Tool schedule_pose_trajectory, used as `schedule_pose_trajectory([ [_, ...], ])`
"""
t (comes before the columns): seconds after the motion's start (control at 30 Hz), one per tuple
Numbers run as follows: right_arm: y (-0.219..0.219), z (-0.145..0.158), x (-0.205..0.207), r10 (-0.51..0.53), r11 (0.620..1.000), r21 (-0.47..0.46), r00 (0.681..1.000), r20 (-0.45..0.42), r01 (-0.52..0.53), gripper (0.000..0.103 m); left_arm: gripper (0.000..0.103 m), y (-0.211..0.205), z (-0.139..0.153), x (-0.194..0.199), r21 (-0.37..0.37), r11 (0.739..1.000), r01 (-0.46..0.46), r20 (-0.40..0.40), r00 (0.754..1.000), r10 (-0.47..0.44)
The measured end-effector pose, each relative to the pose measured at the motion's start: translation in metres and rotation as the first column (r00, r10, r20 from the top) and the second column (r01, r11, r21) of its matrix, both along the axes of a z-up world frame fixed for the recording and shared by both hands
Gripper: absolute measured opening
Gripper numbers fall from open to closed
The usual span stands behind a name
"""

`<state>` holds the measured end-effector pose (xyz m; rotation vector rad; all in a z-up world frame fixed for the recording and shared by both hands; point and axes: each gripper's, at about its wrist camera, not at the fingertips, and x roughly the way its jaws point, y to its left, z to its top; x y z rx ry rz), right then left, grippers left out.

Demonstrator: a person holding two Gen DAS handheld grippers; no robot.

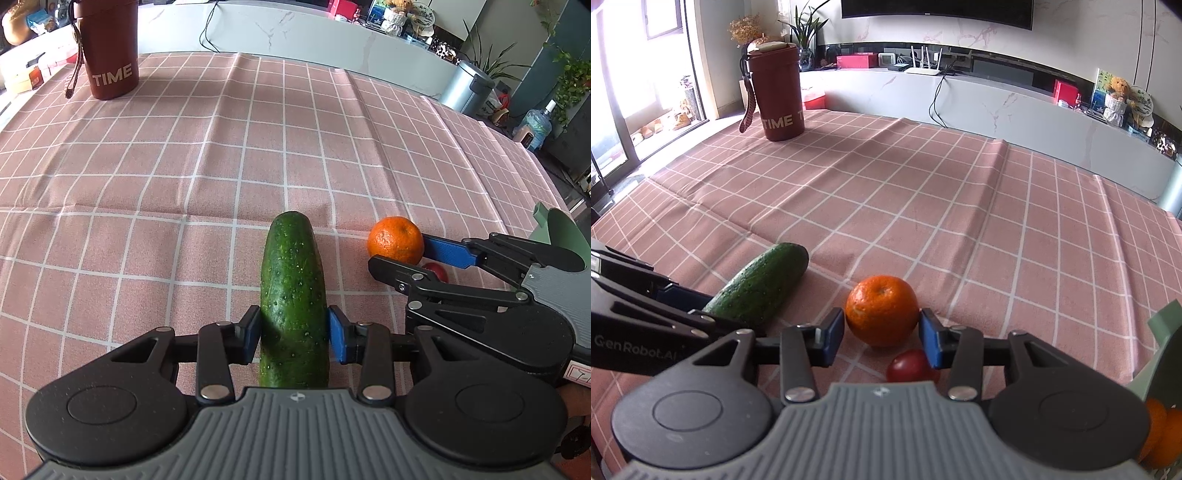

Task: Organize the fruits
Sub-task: 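Grasp the cucumber with the left tool while the right tool grasps an orange, then release the orange into the colander with the right tool while the left tool carries the cucumber over it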

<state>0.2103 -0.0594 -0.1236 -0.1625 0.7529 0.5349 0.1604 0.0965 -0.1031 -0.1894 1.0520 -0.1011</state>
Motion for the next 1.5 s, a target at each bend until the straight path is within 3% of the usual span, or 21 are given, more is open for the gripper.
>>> schedule_pose_trajectory([
  [0.23, -0.005, 0.008, -0.006, -0.003, 1.0, 0.015, 1.0, 0.022, 0.003, 0.039, 0.042, 0.0, 0.004, -0.006, 0.04, 0.999, -0.027, 0.037, 0.999, 0.025],
  [0.53, -0.022, 0.035, -0.031, -0.011, 0.998, 0.057, 0.998, 0.067, 0.007, 0.039, 0.042, -0.004, 0.029, -0.021, -0.018, 1.0, -0.025, 0.117, 0.993, 0.027],
  [0.83, -0.042, 0.062, -0.051, -0.04, 0.998, 0.041, 0.997, 0.066, 0.038, 0.038, 0.042, -0.022, 0.06, -0.033, -0.077, 0.997, 0.014, 0.181, 0.984, 0.0],
  [1.13, -0.091, 0.086, -0.073, -0.085, 0.996, 0.031, 0.995, 0.054, 0.083, 0.038, 0.042, -0.051, 0.089, -0.034, -0.149, 0.985, 0.082, 0.215, 0.975, -0.049],
  [1.5, -0.178, 0.115, -0.09, -0.148, 0.989, 0.007, 0.988, 0.043, 0.148, 0.038, 0.042, -0.122, 0.117, -0.021, -0.23, 0.948, 0.218, 0.278, 0.949, -0.15],
])
